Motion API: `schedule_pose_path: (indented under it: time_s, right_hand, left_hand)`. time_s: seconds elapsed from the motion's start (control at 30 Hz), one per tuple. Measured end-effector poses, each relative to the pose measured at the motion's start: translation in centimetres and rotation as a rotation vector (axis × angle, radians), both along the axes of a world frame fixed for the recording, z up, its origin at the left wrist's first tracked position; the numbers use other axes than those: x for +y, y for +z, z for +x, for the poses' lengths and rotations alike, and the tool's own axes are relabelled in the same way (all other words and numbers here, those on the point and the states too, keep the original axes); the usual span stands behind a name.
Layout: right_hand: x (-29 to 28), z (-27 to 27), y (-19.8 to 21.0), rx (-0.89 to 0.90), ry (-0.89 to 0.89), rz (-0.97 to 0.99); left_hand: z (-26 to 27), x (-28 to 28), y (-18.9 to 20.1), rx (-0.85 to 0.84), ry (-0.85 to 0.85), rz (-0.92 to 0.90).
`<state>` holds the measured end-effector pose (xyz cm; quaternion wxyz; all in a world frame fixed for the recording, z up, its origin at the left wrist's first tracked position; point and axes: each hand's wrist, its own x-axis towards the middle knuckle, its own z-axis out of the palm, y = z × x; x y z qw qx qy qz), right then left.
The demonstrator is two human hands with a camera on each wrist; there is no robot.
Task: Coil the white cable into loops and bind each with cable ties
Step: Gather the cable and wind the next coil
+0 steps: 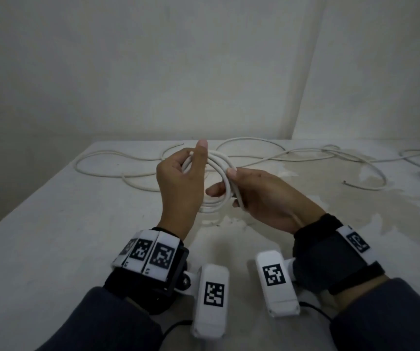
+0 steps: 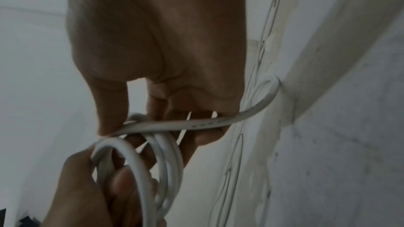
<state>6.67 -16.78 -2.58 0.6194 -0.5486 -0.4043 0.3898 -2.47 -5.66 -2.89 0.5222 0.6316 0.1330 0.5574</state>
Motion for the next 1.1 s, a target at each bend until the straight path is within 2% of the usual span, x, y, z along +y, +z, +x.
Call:
schedule_pose_path:
  time_s: [0.13,0.27,0.43,0.77,0.83,0.93,1.03,1.1]
  right_hand:
    - [0.2,-0.3,-0.2,0.191,0.139,0.111]
    - [0.4,-0.6,-0.4,0.154,0.204,0.102]
    - [0.6,-1.3,0.1,0.257,0.216,0.115]
    - [1.2,-2.5,0.6,0.188,-0.039,0.142]
    - [1.3,-2.3,0.4,0.191,-0.124,0.153]
    - [1.1,-1.6,0.5,0.222,-0.252,0.197]
    - [0.5,-0.7,1.2,0.338,-0.291,0.324]
    - [0.0,-0.2,1.6,0.459,-0.285,0.403]
  left_hand:
    - [0.3,-0.3,-0.1,-0.026,0.000,-0.046]
    - [0.4,-0.2,-0.4,-0.018,0.041,-0.039]
    - [0.6,-0.2,-0.5,-0.008,0.070,-0.058]
    - [0.9,-0.7,-0.7,0.073,0.045,-0.115]
    - [0.9,-0.9,-0.5,0.118,-0.031,-0.112]
    - [0.8,-1.2,0.1,0.191,-0.260,-0.200]
    - [0.7,-1.3,0.2,0.317,-0.389,-0.397]
    - [0.8,-1.3,-0.4,0.526,-0.373,-0.459]
